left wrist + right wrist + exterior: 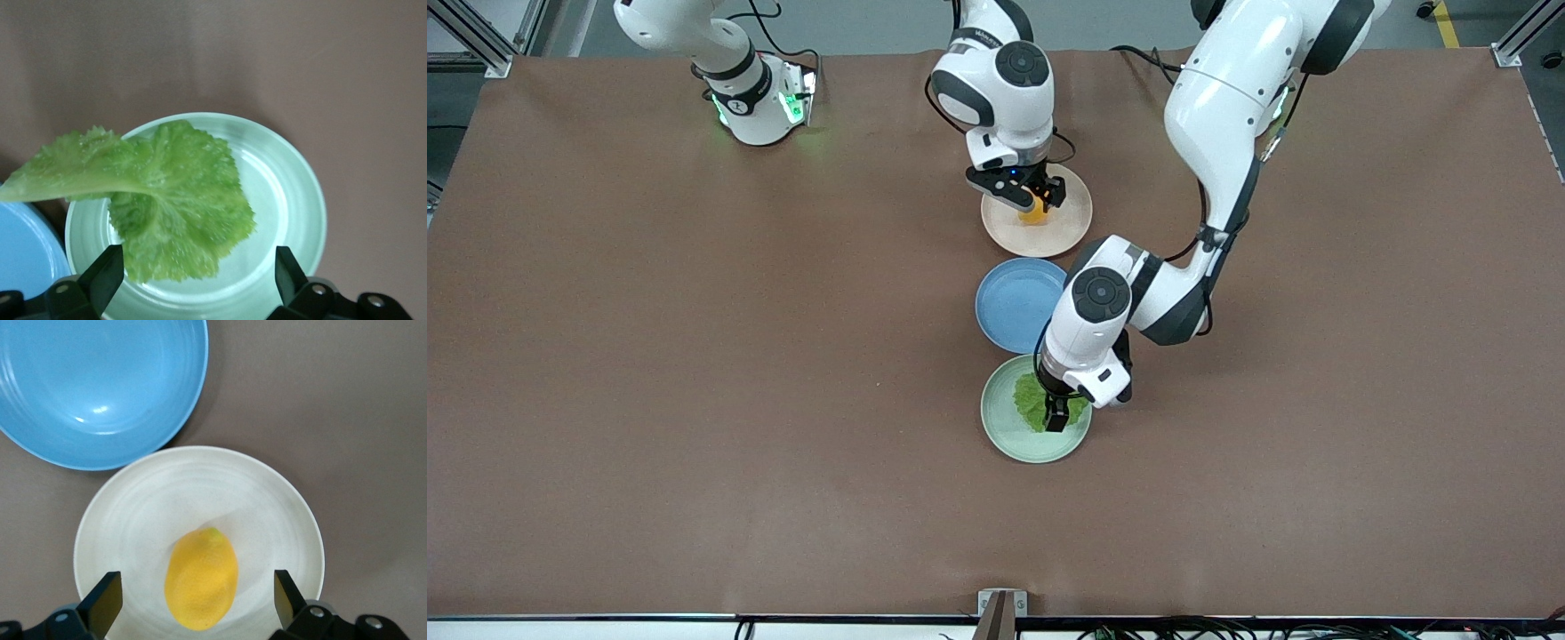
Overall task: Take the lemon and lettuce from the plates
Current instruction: 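Close the right gripper on the lemon while the left gripper grasps the lettuce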
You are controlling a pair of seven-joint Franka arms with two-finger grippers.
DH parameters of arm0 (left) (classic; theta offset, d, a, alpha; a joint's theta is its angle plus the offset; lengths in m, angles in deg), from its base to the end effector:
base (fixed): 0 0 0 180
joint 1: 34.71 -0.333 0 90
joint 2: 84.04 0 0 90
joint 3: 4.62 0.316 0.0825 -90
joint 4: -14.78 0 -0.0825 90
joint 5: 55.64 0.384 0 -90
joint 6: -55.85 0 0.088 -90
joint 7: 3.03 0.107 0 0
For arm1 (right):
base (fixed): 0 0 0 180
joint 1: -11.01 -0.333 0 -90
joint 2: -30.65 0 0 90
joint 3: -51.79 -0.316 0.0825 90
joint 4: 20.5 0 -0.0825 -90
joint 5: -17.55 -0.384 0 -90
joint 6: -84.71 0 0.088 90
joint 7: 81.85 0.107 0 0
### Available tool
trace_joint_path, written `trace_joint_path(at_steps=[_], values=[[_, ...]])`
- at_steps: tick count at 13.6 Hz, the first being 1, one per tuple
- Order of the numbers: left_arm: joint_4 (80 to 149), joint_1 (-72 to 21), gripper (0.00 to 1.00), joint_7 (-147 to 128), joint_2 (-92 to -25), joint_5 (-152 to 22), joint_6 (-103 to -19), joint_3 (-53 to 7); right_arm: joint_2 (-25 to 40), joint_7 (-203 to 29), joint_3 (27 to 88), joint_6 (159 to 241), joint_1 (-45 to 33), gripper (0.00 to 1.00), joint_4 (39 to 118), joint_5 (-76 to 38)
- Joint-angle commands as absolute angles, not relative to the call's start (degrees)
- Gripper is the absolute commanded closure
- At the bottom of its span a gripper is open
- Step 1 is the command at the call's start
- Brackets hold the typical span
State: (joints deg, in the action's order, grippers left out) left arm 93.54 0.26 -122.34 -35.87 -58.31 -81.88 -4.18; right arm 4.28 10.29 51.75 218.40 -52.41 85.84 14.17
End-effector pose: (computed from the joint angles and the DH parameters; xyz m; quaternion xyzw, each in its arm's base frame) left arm 0.6198 -0.4285 0.2289 0.7256 0.6815 0.0072 0.0950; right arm 0.2861 0.5750 0.2742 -0.9634 0.2672 0.0194 0.0129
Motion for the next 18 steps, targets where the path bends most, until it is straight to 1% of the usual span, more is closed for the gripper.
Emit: trace_joint_path(at_steps=[1, 4, 8, 9, 10, 11, 12, 14, 16, 17, 18], values=[[92.03, 1.33, 0.00, -122.39, -33.86, -59.86, -82.05, -3.74, 2.28, 13.85, 52.59, 221.01, -53.77, 0.00, 85.50, 15.18], [92.03, 1.41, 0.00, -122.22, -33.06, -59.94, -82.05, -3.74, -0.45, 14.30, 52.59, 224.36, -54.73, 0.00, 85.41, 15.18], [92.12, 1.41, 0.02, -121.95, -32.44, -59.86, -82.05, -3.75, -2.65, 14.56, 52.94, 225.86, -56.67, 0.00, 85.41, 15.27], [92.12, 1.42, 0.06, -121.95, -32.18, -59.86, -82.14, -3.74, -3.27, 15.43, 52.94, 226.82, -56.84, 0.00, 85.41, 15.35], [92.12, 1.59, 0.14, -121.86, -32.18, -59.86, -82.05, -3.83, -3.53, 16.40, 52.94, 227.61, -56.84, 0.02, 85.32, 15.79], [92.12, 1.59, 0.19, -121.86, -32.09, -59.86, -82.14, -3.83, -3.54, 16.67, 52.94, 227.70, -57.11, 0.09, 85.24, 16.75], [92.12, 1.59, 0.23, -121.86, -31.74, -59.86, -82.14, -3.83, -3.54, 16.93, 52.94, 227.71, -57.20, 0.19, 85.23, 16.76], [92.21, 1.68, 0.32, -121.86, -31.74, -59.86, -82.14, -3.83, -3.54, 16.85, 52.94, 227.36, -57.11, 0.51, 85.23, 16.85], [92.21, 1.68, 0.45, -121.86, -31.74, -59.86, -82.05, -4.36, -3.27, 16.50, 53.02, 227.00, -56.15, 0.88, 84.80, 16.85], [92.21, 1.68, 0.55, -121.86, -31.74, -59.86, -82.14, -4.45, -2.75, 15.89, 53.29, 226.57, -55.36, 0.96, 84.27, 16.76], [92.21, 1.68, 0.62, -121.86, -31.74, -59.86, -82.05, -4.45, -1.70, 15.53, 53.29, 224.47, -54.13, 0.97, 83.92, 16.76]])
